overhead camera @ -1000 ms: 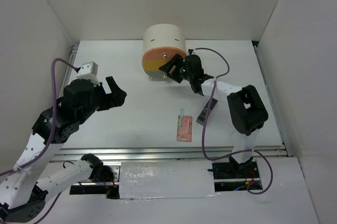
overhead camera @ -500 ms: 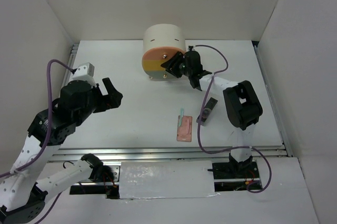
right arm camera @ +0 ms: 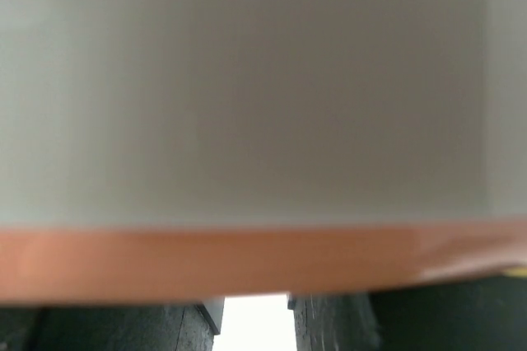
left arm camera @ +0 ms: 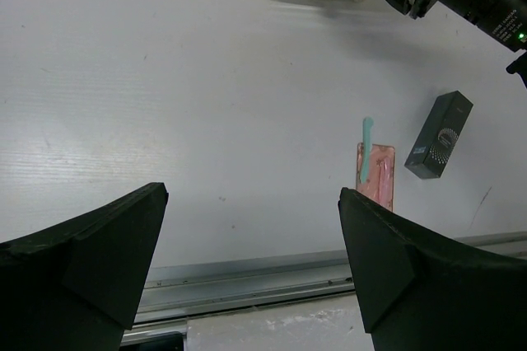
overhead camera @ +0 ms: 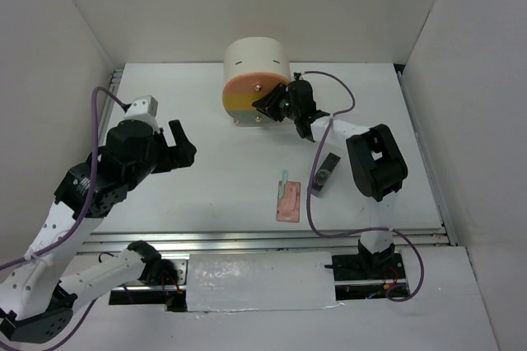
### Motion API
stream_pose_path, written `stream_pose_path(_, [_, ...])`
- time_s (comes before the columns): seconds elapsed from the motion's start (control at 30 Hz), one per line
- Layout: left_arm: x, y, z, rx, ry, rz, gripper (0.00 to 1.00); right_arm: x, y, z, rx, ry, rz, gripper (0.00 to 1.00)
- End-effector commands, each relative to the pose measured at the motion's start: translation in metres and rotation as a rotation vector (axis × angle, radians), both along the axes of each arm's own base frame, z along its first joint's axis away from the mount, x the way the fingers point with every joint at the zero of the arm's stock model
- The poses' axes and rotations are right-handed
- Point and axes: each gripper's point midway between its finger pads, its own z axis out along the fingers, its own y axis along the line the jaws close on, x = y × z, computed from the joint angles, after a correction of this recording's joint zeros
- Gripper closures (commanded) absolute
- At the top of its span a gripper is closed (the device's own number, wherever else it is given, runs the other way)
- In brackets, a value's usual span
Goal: Organize the makeup
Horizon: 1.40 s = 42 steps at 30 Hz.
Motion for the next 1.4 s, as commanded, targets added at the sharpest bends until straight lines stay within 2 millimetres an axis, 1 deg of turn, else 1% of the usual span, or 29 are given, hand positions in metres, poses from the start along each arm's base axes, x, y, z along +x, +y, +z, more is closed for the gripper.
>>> stream_pose_path(0.0, [0.006,-0.003,0.014,-0.008,-0.051,-0.017,0.0,0.005,0.003,0.03,0.053,-0.099,0.014,0.78])
stream_pose_path(0.03, [0.007,-0.004,0.014,-0.008,-0.051,-0.019,0.01,0.003,0.002,0.034,0.058,-0.105,0.013,0.78])
stream_pose_path(0.07, [0.008,-0.005,0.013,-0.009,-0.05,-0.025,0.0,0.001,0.002,0.033,0.062,-0.105,0.017,0.81])
stream_pose_path(0.1, [0.009,-0.006,0.013,-0.006,-0.048,-0.024,0.01,-0.003,0.005,0.038,0.071,-0.113,0.031,0.81])
stream_pose_path(0.17, [0.011,-0.008,0.012,-0.004,-0.048,-0.028,0.01,-0.009,0.005,0.037,0.073,-0.113,0.042,0.82])
stream_pose_path(0.2, [0.012,-0.009,0.012,-0.006,-0.047,-0.031,0.0,-0.013,0.004,0.044,0.08,-0.123,0.043,0.82])
stream_pose_path(0.23, [0.013,-0.01,0.011,-0.006,-0.046,-0.032,0.0,-0.016,0.004,0.044,0.081,-0.122,0.041,0.82])
stream_pose_path(0.27, [0.014,-0.011,0.011,-0.009,-0.05,-0.036,0.01,-0.021,0.003,0.038,0.081,-0.111,0.038,0.83])
stream_pose_path(0.3, [0.015,-0.013,0.011,-0.012,-0.048,-0.041,0.01,-0.023,0.001,0.045,0.102,-0.113,0.03,0.83])
stream_pose_path(0.33, [0.016,-0.014,0.01,-0.012,-0.048,-0.044,0.01,-0.027,-0.001,0.041,0.11,-0.107,0.026,0.83])
stream_pose_path(0.37, [0.018,-0.016,0.011,-0.014,-0.053,-0.048,0.01,-0.03,-0.002,0.045,0.122,-0.109,0.025,0.83])
stream_pose_path(0.43, [0.02,-0.017,0.012,-0.007,-0.056,-0.053,0.01,-0.037,-0.002,0.04,0.122,-0.092,0.03,0.83])
stream_pose_path(0.47, [0.021,-0.016,0.013,-0.003,-0.059,-0.052,0.01,-0.04,-0.002,0.041,0.125,-0.091,0.033,0.83])
stream_pose_path(0.5, [0.021,-0.016,0.013,0.002,-0.059,-0.053,0.01,-0.045,0.0,0.046,0.132,-0.098,0.043,0.83])
stream_pose_path(0.53, [0.022,-0.016,0.015,0.005,-0.064,-0.052,0.01,-0.051,0.002,0.042,0.129,-0.089,0.052,0.83])
stream_pose_path(0.57, [0.023,-0.016,0.017,0.006,-0.069,-0.052,0.01,-0.054,0.002,0.045,0.129,-0.091,0.055,0.83])
stream_pose_path(0.63, [0.023,-0.015,0.018,0.009,-0.075,-0.051,0.01,-0.061,0.005,0.043,0.121,-0.086,0.069,0.83])
stream_pose_path(0.7, [0.022,-0.015,0.019,0.007,-0.079,-0.05,0.01,-0.066,0.008,0.045,0.129,-0.085,0.076,0.83])
stream_pose_path(0.87, [0.016,-0.012,0.019,-0.006,-0.084,-0.053,0.01,-0.081,0.017,0.046,0.12,-0.085,0.095,0.83])
stream_pose_path(1.1, [0.004,-0.003,0.018,-0.015,-0.086,-0.038,0.01,-0.098,0.02,0.041,0.114,-0.069,0.101,0.82])
stream_pose_path(1.17, [0.001,-0.001,0.018,-0.019,-0.09,-0.035,0.01,-0.104,0.023,0.047,0.11,-0.084,0.114,0.83])
stream_pose_path(1.2, [0.0,-0.001,0.017,-0.021,-0.088,-0.034,0.01,-0.108,0.026,0.044,0.1,-0.076,0.118,0.82])
stream_pose_path(1.27, [-0.004,0.001,0.017,-0.025,-0.09,-0.032,0.01,-0.113,0.028,0.046,0.098,-0.08,0.12,0.81])
stream_pose_path(1.37, [-0.007,0.002,0.016,-0.039,-0.089,-0.034,0.01,-0.12,0.027,0.038,0.096,-0.059,0.111,0.78])
